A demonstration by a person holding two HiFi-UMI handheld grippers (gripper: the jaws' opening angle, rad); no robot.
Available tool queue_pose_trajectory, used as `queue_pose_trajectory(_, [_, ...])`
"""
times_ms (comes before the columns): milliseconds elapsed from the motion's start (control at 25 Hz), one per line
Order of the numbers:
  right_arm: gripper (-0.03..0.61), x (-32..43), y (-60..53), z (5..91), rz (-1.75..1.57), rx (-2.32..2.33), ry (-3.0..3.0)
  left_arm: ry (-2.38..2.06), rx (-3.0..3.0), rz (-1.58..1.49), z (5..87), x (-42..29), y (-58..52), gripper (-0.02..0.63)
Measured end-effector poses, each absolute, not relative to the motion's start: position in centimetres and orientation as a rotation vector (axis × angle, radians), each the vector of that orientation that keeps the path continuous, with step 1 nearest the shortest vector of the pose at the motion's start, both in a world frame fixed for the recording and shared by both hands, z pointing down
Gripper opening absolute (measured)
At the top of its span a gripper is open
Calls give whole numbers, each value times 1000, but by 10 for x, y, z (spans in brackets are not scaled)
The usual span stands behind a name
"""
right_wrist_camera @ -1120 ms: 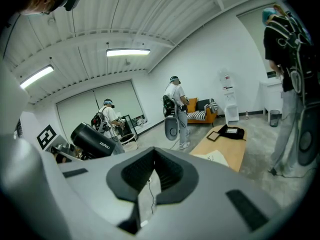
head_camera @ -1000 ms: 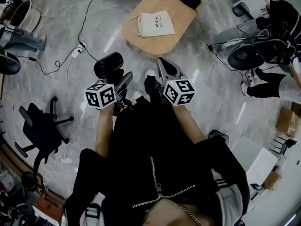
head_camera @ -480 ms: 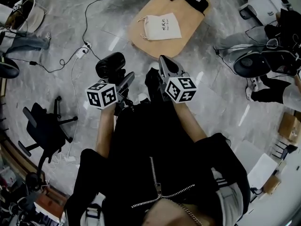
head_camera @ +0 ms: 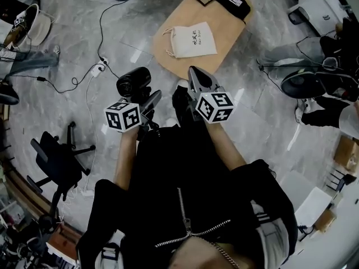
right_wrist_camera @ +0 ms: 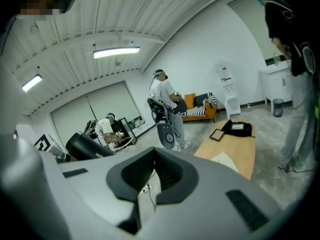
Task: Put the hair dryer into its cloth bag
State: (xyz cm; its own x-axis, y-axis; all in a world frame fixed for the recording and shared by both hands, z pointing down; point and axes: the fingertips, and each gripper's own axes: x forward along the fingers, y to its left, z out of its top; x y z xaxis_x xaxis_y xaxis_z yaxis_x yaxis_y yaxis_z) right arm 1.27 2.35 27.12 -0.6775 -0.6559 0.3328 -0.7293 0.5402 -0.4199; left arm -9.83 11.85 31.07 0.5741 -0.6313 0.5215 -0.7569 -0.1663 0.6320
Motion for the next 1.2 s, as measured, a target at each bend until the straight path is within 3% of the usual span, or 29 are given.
queue_pose_trajectory(600, [11, 24, -128, 308, 917, 1194, -2546, -1052, 1934, 218, 321, -88, -12, 216])
queue_pose_trajectory(1040, [15, 6, -173, 404, 924, 1025, -2357, -1122, 1962, 324, 356, -120, -74, 216])
queue_pose_trajectory(1200, [44, 0, -182, 445, 922, 988, -2285, -1109, 1954, 365, 395, -129, -89, 216])
